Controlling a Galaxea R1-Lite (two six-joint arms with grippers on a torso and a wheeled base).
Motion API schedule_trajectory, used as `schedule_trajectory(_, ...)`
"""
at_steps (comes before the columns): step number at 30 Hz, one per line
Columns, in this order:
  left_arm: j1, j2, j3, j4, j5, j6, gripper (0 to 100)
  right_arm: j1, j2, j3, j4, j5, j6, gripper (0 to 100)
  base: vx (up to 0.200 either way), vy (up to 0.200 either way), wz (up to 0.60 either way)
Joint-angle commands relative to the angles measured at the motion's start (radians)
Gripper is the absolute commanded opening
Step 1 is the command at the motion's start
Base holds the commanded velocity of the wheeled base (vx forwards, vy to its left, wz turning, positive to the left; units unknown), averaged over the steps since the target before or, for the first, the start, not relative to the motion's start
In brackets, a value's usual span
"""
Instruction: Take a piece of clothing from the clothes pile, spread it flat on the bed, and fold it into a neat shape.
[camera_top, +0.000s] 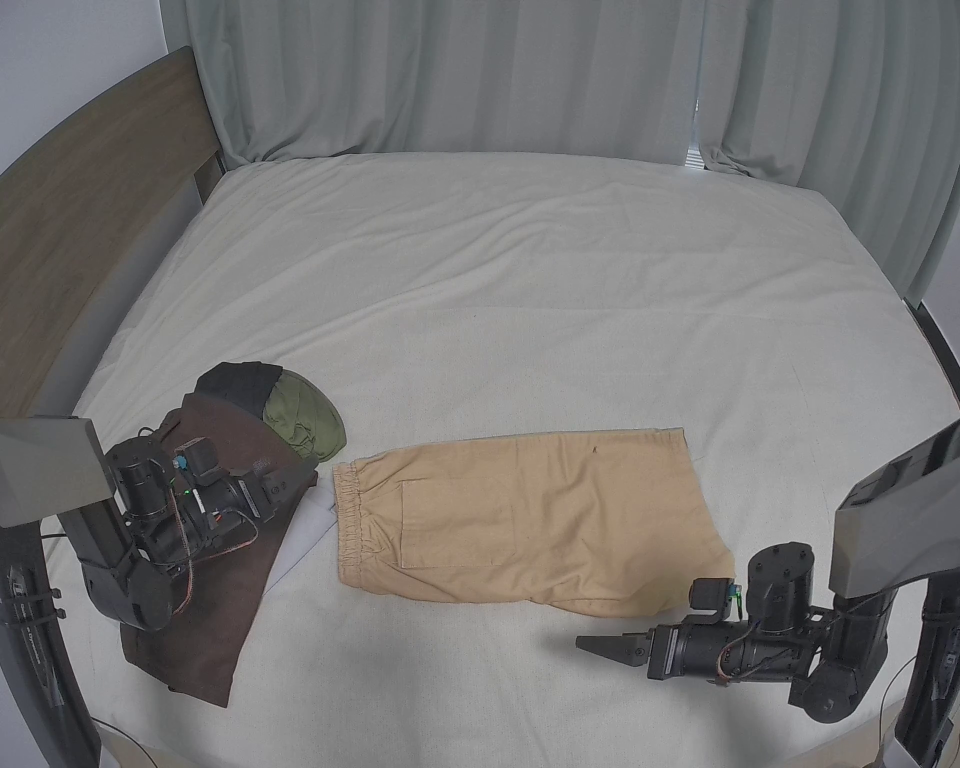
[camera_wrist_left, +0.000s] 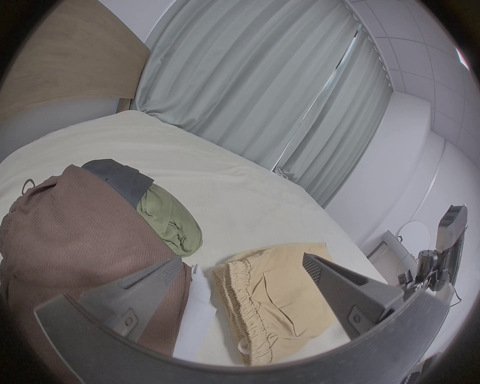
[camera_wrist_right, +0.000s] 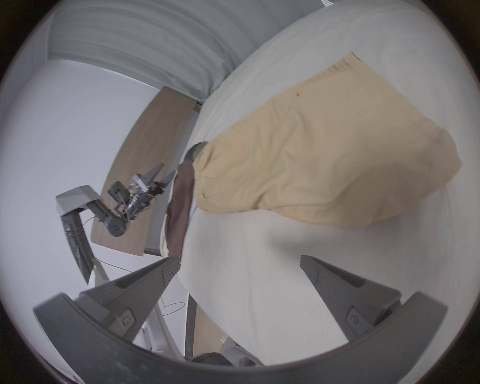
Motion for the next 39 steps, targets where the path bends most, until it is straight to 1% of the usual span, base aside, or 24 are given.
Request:
schedule_trajectory(1,0.0,0.0,0.007,0.0,-0.011,0.001,100,-0.002,-0.118,-0.001,0.0,0.033,0.0,100,0.0,0.0,0.0)
schedule_trajectory(6,0.0,0.006,0.001,0.0,-0.022,0.0,100,-0.022,-0.171,-0.012,-0.002,0.07,0.0,100,0.0,0.0,0.0)
schedule_trajectory(13,-0.002,0.0,0.007,0.0,-0.039,0.004,100,-0.082,-0.245,-0.024,0.0,0.131,0.003,100,0.0,0.0,0.0)
schedule_trajectory(15,-0.002,-0.001,0.009,0.0,-0.039,0.004,100,-0.107,-0.259,-0.04,0.0,0.134,0.003,100,0.0,0.0,0.0)
schedule_trajectory(22,-0.005,-0.008,0.027,0.0,-0.042,0.003,100,-0.137,-0.314,-0.04,0.0,0.134,0.005,100,0.0,0.0,0.0)
schedule_trajectory(25,-0.02,-0.008,0.038,0.0,-0.042,0.001,100,-0.153,-0.325,-0.036,0.0,0.134,0.003,100,0.0,0.0,0.0)
schedule_trajectory(32,-0.044,-0.001,0.085,0.001,-0.043,-0.005,100,-0.156,-0.337,-0.041,0.0,0.131,-0.005,100,0.0,0.0,0.0)
schedule_trajectory(39,-0.087,0.003,0.128,0.001,-0.043,-0.052,100,-0.156,-0.404,-0.05,0.001,0.133,-0.005,100,0.0,0.0,0.0)
